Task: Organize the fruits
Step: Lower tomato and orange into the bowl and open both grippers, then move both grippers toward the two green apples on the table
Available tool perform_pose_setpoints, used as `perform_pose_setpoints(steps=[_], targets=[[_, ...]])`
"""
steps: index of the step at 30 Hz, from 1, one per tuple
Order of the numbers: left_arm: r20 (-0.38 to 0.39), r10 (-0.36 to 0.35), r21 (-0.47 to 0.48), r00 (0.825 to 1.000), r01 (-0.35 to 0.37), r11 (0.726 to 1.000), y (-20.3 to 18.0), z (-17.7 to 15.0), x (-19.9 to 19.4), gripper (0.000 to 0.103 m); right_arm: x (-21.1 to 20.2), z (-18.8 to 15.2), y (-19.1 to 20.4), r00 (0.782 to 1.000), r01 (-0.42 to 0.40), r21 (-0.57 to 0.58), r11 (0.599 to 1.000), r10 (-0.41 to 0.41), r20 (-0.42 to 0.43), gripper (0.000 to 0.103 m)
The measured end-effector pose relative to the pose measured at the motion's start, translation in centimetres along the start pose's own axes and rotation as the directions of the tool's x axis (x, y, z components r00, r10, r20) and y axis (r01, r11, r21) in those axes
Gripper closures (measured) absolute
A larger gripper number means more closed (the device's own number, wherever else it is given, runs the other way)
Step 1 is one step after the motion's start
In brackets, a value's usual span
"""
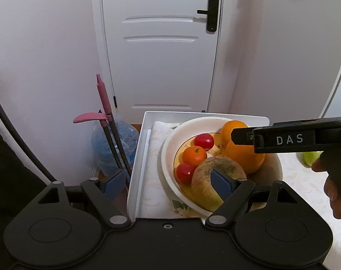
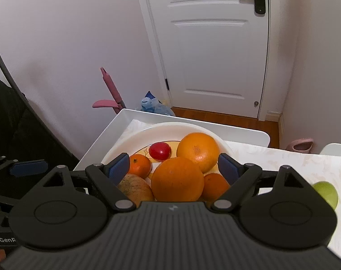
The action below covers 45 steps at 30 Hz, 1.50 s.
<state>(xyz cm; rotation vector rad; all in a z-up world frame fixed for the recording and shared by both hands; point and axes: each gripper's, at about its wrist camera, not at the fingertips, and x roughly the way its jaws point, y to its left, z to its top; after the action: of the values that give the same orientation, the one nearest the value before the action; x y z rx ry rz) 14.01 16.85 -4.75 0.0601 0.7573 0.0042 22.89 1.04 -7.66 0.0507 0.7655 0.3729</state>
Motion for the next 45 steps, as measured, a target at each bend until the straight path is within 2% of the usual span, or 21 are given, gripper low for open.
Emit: perform_pose_setpoints(steps=[7, 16, 17, 20, 22, 27, 36, 45], targets=[[0.025, -0.008, 0.002, 1.0, 0.008, 1.0, -0.3, 0.3, -1.3, 0.017, -2.1, 0.1, 0.3, 1.0, 0.024, 0.003, 1.0, -0.024, 0.015, 0.003], [0.075, -0.03, 0.019, 0.997, 0.029, 0.999, -1.6, 0.8, -4.5, 0.017, -7.4, 0.0, 0.4, 0.998, 0.057, -0.024, 0.998, -0.056, 0.041, 0.003], [0.082, -0.032, 0.024, 0.996, 0.03, 0.999, -1.9, 0.9, -5.0, 0.016, -8.2, -0.1, 0.3, 0.997, 0.063, -0.028, 0.998, -0.062, 0.044, 0.003], [0.11, -0.028, 0.044, 0.994, 0.023, 0.999, -3.2, 0.9, -6.5, 0.004, -10.2, -0.7, -0.3, 0.995, 0.084, -0.026, 0.996, -0.082, 0.064, 0.0], [0.13, -0.032, 0.059, 0.991, 0.025, 0.998, -4.1, 0.9, -7.3, 0.004, -11.7, -1.3, -1.1, 0.99, 0.106, -0.019, 0.994, -0.103, 0.094, 0.0], [0.142, -0.025, 0.077, 0.99, 0.014, 0.997, -7.3, 0.5, -8.8, 0.003, -15.0, -2.5, -4.1, 0.987, 0.121, -0.006, 0.993, -0.12, 0.111, 0.0], [0.141, -0.018, 0.049, 0.99, 0.011, 0.999, -13.6, -0.3, -10.2, 0.0, -19.9, -4.5, -10.8, 0.981, 0.158, 0.004, 0.987, -0.158, 0.11, 0.0], [0.111, -0.008, 0.037, 0.994, 0.004, 0.999, -19.6, -0.6, -9.2, 0.0, -21.6, -5.7, -18.6, 0.982, 0.169, 0.031, 0.985, -0.171, 0.082, 0.0]])
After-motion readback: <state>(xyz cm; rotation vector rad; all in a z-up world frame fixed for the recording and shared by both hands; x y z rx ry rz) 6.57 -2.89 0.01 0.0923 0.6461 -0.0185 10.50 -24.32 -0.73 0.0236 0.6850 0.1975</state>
